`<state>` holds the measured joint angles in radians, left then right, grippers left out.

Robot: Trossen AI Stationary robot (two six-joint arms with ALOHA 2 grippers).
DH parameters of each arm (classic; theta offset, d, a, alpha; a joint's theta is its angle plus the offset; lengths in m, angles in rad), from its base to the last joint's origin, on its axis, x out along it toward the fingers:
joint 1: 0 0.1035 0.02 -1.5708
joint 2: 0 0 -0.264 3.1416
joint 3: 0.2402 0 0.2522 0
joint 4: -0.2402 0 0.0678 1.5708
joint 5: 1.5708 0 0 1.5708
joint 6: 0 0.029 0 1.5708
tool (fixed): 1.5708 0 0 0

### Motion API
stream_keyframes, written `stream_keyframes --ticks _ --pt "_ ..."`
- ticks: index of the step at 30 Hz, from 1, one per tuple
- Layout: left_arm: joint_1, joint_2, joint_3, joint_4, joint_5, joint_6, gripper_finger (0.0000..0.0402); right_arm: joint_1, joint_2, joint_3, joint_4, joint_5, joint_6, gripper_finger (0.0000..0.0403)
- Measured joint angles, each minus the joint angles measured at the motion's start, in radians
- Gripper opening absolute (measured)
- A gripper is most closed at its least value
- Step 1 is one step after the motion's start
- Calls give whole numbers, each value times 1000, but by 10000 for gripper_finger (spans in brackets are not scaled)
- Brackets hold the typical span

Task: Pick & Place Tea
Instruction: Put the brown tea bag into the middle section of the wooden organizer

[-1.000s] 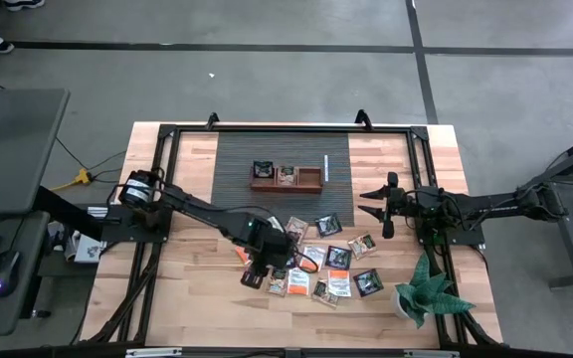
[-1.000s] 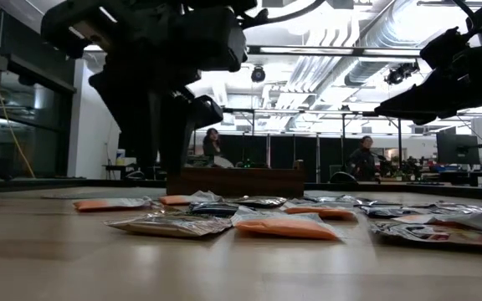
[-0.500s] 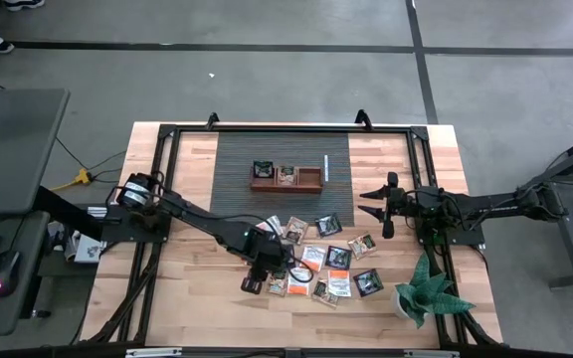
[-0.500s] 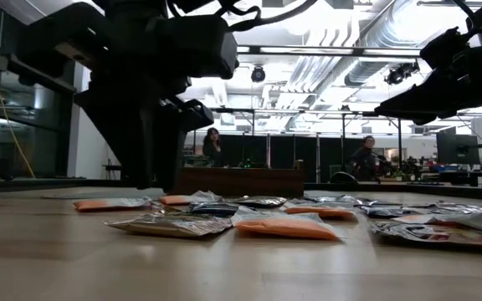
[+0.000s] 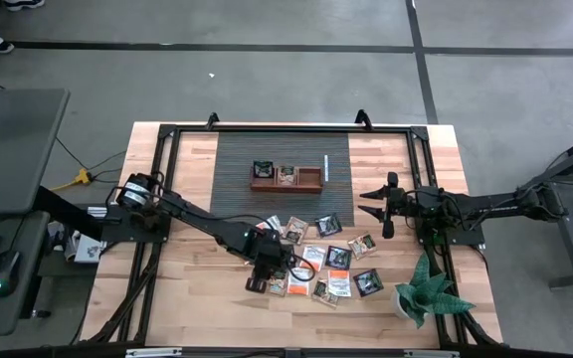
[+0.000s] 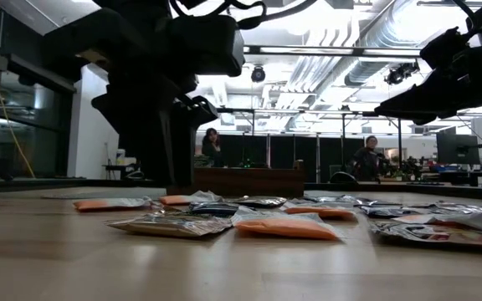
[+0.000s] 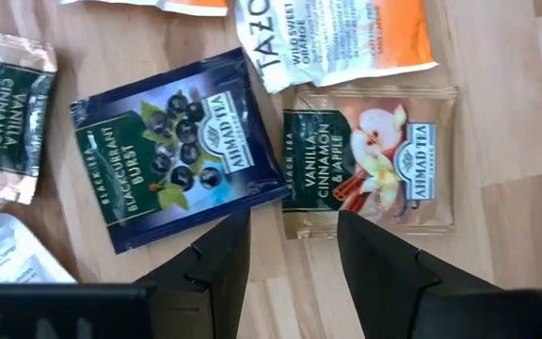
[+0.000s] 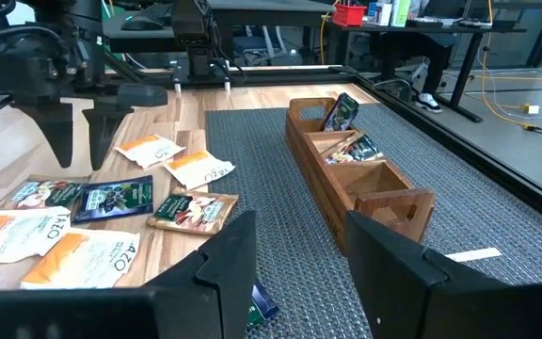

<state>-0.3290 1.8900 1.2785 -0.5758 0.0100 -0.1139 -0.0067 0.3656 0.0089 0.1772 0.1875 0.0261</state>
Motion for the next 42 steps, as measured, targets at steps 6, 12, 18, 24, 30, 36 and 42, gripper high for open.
stream_keyframes --ticks 6,12,18,24,30,36,42 --pt "0 26 2 6 0 -14 158 0 0 0 0 0 0 162" --pt "0 29 2 4 2 -15 158 0 0 0 0 0 0 160" --pt "0 30 2 2 0 -24 158 0 0 0 0 0 0 156" --pt "-1 69 2 40 23 -55 158 0 0 0 0 0 0 158" --pt "-1 70 2 41 22 -79 158 0 0 0 0 0 0 157" --pt "-2 91 5 41 1 -87 150 0 0 0 1 0 0 163" --pt "-13 105 4 48 -13 -105 99 0 0 0 1 0 0 158"
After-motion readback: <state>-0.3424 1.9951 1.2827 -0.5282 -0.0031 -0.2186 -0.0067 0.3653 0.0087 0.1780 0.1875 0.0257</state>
